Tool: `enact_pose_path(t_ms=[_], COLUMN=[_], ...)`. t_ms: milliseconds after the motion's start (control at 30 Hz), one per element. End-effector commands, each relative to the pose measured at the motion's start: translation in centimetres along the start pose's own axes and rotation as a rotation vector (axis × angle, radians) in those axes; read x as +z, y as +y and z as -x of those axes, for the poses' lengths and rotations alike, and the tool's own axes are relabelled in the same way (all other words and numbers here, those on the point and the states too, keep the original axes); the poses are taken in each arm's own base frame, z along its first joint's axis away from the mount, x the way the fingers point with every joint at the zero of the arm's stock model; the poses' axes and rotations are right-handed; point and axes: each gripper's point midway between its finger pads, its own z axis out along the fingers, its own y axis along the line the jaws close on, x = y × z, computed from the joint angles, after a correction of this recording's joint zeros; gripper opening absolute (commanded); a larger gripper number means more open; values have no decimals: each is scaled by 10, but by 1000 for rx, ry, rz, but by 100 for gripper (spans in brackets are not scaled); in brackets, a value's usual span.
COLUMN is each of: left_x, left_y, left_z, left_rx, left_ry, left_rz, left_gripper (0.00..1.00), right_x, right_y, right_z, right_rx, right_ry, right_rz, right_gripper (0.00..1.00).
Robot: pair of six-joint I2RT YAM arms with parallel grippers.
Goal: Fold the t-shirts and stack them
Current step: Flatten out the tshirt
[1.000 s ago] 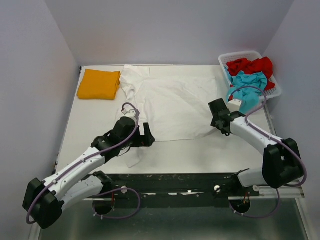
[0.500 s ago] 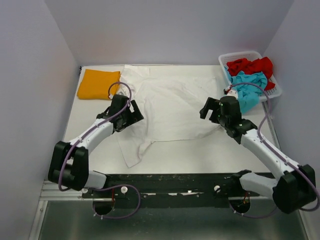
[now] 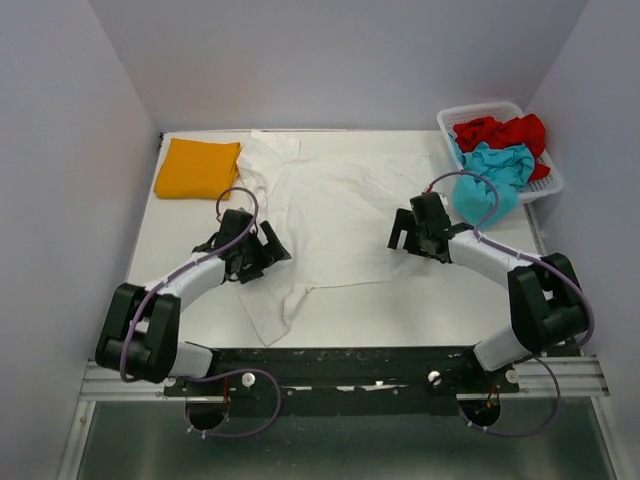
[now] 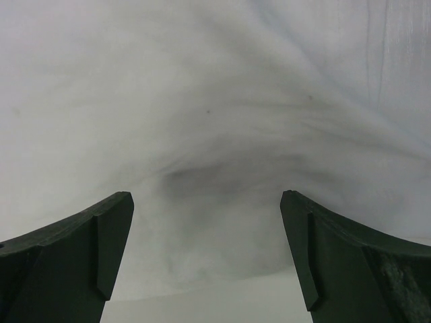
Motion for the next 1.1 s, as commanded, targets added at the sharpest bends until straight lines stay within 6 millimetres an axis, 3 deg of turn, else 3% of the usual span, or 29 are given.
enact_pose_path(t_ms=[0, 167, 233, 333, 467, 600, 767, 900, 1067], left_x=[-32, -62, -70, -82, -96, -98, -69, -39, -8], left_y=[53, 67, 64, 47, 17, -6, -39, -25, -12], left_z=[-75, -106, -107, -92, -58, -26, -5, 3, -4], left_rx=[-96, -100, -82, -37, 45, 99, 104, 79, 44], left_ry=[132, 103, 85, 21, -87, -158, -115, -63, 24], left_rz=[138, 147, 111, 51, -12, -25, -126, -29, -10], left_gripper=[99, 98, 99, 98, 98, 98, 99, 99, 99], right_x=[1, -14, -25, -45, -69, -73, -23, 29, 89], right_y=[-15, -29, -30, -32, -37, -42, -14, -18, -33], right_z=[-20, -48, -53, -51, -22, 20, 48, 66, 75], right_rx=[26, 82, 88, 86, 71, 74, 73, 110, 182], right_ry=[71, 163, 181, 172, 35, -123, -94, -61, -21], right_rz=[-67, -119, -112, -94, -96, -155, -82, -128, -115], right_gripper=[100, 100, 100, 100, 100, 100, 100, 100, 100])
